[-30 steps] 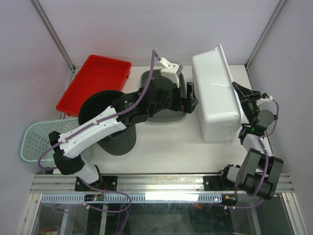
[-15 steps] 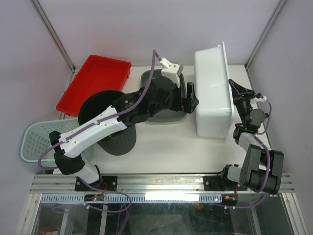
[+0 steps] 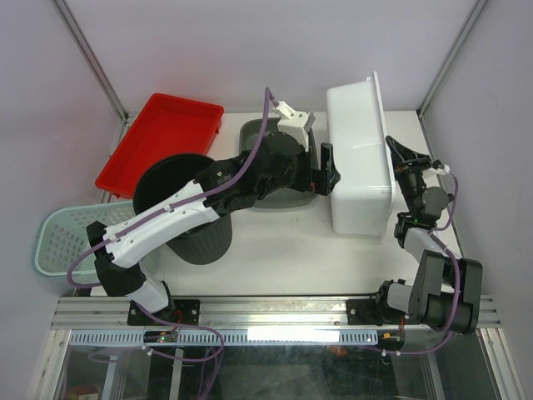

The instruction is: Turn the large container upside down

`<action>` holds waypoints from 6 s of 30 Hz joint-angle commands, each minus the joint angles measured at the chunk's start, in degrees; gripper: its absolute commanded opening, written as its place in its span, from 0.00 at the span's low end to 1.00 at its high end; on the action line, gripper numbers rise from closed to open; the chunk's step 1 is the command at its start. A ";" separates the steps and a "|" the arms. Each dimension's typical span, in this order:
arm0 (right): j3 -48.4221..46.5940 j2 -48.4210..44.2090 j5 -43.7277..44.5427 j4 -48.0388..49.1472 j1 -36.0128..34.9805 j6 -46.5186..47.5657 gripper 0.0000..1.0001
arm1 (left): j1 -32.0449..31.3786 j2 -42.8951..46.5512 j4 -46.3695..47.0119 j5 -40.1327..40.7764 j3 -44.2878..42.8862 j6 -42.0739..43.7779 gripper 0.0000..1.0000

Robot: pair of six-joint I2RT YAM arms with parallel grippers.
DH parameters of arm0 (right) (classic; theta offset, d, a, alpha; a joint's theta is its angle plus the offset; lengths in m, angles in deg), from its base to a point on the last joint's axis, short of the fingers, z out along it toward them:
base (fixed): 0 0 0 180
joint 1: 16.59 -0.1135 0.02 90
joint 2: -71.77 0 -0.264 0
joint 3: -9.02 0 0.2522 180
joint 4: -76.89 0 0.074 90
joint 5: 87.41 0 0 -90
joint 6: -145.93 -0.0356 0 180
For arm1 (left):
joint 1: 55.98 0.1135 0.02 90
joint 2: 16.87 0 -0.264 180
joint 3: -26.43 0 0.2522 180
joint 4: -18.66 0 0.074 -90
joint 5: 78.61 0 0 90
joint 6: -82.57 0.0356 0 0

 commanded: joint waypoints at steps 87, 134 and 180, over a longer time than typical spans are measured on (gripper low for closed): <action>-56.93 -13.41 43.74 -117.70 -17.08 103.67 0.00 | 0.93 -21.21 9.28 -17.14 -4.18 2.04 0.99; -36.51 -24.52 -4.83 -80.04 5.75 67.32 0.00 | 0.84 -12.14 9.36 -17.34 -0.80 3.14 0.99; -45.65 -17.45 12.65 -108.91 13.94 99.37 0.61 | -0.26 -11.39 11.91 -20.29 0.57 1.91 0.99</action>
